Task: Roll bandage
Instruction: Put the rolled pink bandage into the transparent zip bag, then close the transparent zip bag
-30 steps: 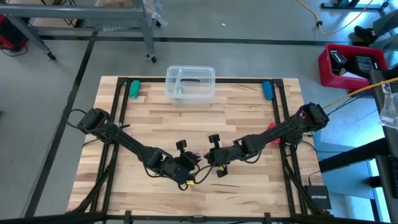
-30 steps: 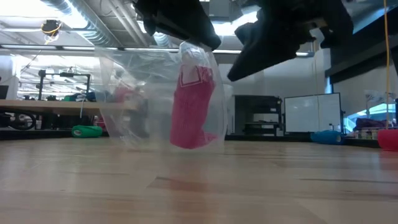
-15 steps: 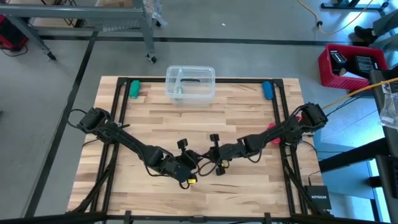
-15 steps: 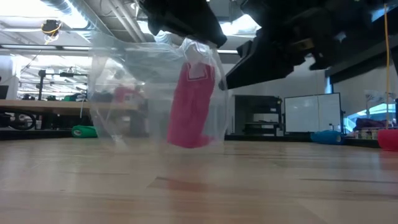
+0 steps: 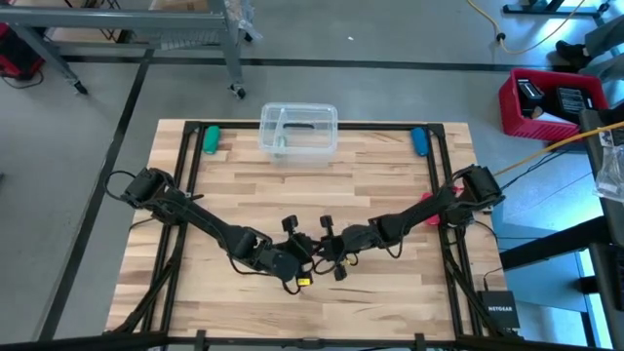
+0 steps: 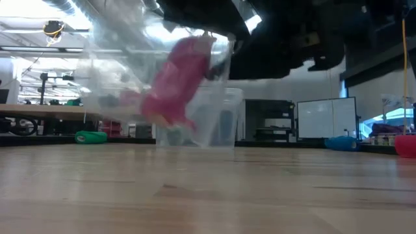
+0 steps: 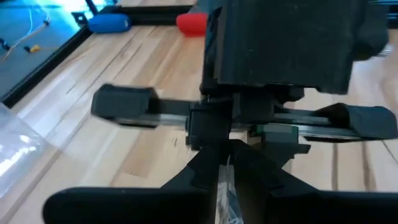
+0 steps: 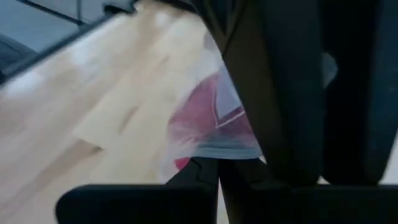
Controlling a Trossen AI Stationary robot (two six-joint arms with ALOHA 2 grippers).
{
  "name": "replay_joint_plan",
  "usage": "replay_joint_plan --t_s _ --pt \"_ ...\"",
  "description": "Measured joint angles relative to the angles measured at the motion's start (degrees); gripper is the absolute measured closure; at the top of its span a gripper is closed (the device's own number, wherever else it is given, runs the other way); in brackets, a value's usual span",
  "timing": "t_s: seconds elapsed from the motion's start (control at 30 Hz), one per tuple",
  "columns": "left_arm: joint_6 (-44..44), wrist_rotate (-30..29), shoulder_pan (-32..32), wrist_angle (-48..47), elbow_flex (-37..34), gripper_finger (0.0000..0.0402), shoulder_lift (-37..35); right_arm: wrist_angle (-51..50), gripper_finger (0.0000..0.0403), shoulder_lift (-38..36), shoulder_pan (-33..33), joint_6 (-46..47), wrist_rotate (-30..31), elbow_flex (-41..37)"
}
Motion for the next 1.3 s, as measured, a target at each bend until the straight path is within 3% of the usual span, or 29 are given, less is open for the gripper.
replay_joint_plan --t_s 0.2,0.3,0.43,0.67,0.83,1.07,1.17,1.3 --pt "0.9 0.0 -0.2 -0.2 0.0 0.0369 -0.1 3.2 0.0393 1.0 0.0 -1.2 -1.2 0.0" --pt "1.2 -0.3 -0.1 -0.1 0.0 0.0369 -0.1 -2.2 0.0393 -1.9 0.1 -2.5 1.8 0.0" --pt "4.1 -0.3 -0.5 -0.6 0.0 0.0369 0.0 -17.6 0.0393 -9.5 0.1 -0.9 4.2 0.2" --pt "5.9 -0.1 -0.8 0.1 0.0 0.0369 0.0 -46.4 0.0393 -26.1 3.9 10.7 8.6 0.2" --pt "10.1 -0.3 -0.8 6.1 0.0 0.0369 0.0 -55.6 0.0393 -34.5 9.5 22.0 14.1 0.1" --pt "21.7 -3.1 -2.9 14.8 2.3 0.0369 -1.0 -48.0 0.0371 -35.5 12.6 32.2 14.2 -7.0" --pt "25.0 -6.1 -4.5 15.8 2.4 0.0369 -2.0 -40.5 0.0326 -35.4 12.6 35.5 14.2 -13.3" --pt "26.0 -8.7 -5.7 15.9 2.4 0.0369 -2.3 -19.5 0.0251 -34.5 12.4 36.4 15.5 -23.2"
